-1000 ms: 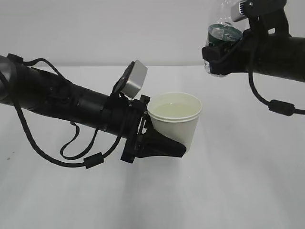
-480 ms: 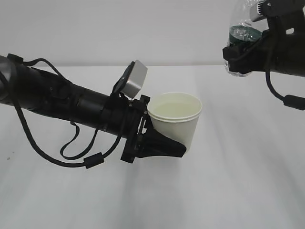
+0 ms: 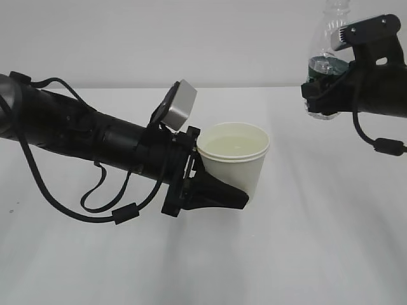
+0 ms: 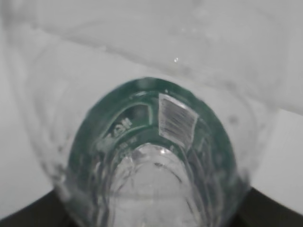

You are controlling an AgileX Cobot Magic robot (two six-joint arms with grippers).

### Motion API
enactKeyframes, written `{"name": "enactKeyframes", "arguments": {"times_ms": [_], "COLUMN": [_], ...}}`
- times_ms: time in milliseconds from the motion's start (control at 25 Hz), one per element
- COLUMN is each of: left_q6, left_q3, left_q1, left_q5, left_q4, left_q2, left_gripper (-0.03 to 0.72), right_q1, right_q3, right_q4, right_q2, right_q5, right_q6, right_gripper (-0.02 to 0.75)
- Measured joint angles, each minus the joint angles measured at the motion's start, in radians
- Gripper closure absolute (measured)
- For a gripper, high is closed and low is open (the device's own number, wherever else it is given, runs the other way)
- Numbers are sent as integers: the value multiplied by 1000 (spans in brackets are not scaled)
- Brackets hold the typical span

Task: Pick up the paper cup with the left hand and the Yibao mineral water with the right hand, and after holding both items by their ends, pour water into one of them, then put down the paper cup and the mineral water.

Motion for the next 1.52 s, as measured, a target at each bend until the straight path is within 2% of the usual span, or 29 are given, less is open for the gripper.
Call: {"name": "enactKeyframes", "arguments": {"times_ms": [280,600,960,1320,1520], "left_q6": [0,0,0,0,0], "left_q3": [0,0,0,0,0], "left_q1": [0,0,0,0,0], "left_q5": [0,0,0,0,0], "left_q4": [0,0,0,-2,-2], "left_q2": [0,0,0,0,0], "left_gripper": [261,261,261,261,261], "right_q1": [-12,-51,-57,-57,-57], "right_q3": [0,88,178,233,233], "right_q4": [17,268,537,692,714], "right_q2": [65,82,83,83,89], "right_q5": [-52,-199,-325,-411,-420], "right_q6": [-32,-226,-407,-516,-537], "right_gripper": [343,350,351,352,352]}}
